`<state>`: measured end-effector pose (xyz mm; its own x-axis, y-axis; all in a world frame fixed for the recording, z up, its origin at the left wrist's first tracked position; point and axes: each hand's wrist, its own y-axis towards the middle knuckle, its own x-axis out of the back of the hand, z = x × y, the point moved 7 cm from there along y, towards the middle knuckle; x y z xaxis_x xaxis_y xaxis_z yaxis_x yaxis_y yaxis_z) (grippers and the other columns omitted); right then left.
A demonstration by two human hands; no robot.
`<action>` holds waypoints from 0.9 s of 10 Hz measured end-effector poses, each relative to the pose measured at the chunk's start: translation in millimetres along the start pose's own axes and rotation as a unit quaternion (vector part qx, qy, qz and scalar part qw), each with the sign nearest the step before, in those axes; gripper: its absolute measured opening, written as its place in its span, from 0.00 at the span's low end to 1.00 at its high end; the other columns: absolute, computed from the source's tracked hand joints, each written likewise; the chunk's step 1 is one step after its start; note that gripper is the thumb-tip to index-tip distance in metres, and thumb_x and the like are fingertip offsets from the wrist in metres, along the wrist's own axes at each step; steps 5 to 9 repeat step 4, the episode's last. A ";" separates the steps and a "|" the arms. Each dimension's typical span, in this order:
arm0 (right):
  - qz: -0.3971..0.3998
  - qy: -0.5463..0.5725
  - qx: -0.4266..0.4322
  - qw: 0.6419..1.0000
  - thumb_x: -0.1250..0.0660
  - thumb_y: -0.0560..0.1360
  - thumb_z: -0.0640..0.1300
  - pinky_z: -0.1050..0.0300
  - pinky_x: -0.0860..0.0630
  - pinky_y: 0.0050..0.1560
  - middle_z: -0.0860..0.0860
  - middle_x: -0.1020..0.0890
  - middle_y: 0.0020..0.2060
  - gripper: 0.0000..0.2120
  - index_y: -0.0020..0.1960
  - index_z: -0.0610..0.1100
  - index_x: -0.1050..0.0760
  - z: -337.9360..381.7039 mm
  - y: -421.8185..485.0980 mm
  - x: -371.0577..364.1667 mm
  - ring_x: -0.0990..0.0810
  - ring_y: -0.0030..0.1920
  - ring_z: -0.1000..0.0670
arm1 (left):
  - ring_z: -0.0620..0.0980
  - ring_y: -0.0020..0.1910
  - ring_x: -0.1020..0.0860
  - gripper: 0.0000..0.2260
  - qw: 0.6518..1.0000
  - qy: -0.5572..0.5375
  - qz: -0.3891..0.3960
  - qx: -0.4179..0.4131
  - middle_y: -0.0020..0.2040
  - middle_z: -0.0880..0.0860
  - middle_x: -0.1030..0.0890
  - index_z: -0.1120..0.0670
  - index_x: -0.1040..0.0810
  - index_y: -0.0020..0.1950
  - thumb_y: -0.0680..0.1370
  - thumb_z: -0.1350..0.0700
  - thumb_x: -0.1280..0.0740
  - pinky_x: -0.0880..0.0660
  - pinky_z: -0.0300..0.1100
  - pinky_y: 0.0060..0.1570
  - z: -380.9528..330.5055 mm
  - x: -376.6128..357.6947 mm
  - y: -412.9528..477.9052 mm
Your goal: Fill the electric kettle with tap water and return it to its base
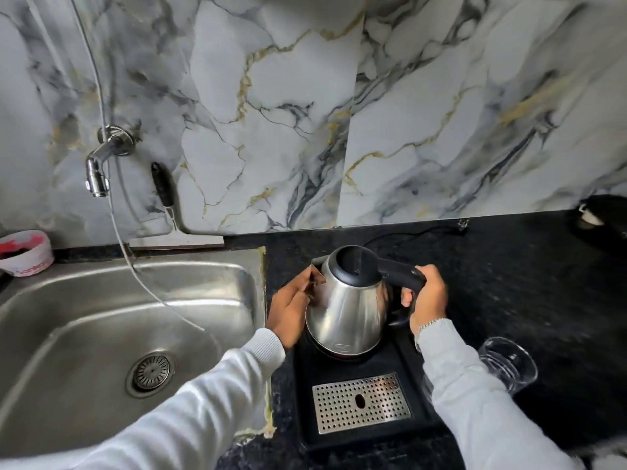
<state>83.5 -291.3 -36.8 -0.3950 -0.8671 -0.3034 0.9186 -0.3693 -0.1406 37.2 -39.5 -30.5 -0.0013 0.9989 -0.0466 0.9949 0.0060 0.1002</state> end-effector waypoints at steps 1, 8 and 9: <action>0.013 -0.011 -0.008 1.000 0.39 0.68 0.48 0.54 0.44 0.24 0.49 0.34 0.16 0.14 0.27 0.42 0.33 -2.9 5.0 2.9 0.38 0.18 0.49 | 0.50 0.55 0.25 0.22 1.000 0.002 0.022 0.002 0.53 0.50 0.20 0.49 0.22 0.59 0.72 0.64 0.44 0.29 0.49 0.56 -0.3 -2.8 0.0; 0.112 -0.164 0.140 0.970 0.38 0.72 0.33 0.61 0.27 0.33 0.50 0.19 0.25 0.10 0.34 0.36 0.22 61.6 -1.2 -38.1 0.21 0.28 0.52 | 0.42 0.71 0.33 0.23 0.973 0.192 -0.048 -0.121 0.71 0.48 0.29 0.52 0.33 0.73 0.78 0.50 0.39 0.37 0.28 0.67 -79.7 46.6 9.0; 0.112 -0.164 0.140 0.970 0.38 0.72 0.33 0.61 0.27 0.33 0.50 0.19 0.25 0.10 0.34 0.36 0.22 61.6 -1.2 -38.1 0.21 0.28 0.52 | 0.42 0.71 0.33 0.23 0.973 0.192 -0.048 -0.121 0.71 0.48 0.29 0.52 0.33 0.73 0.78 0.50 0.39 0.37 0.28 0.67 -79.7 46.6 9.0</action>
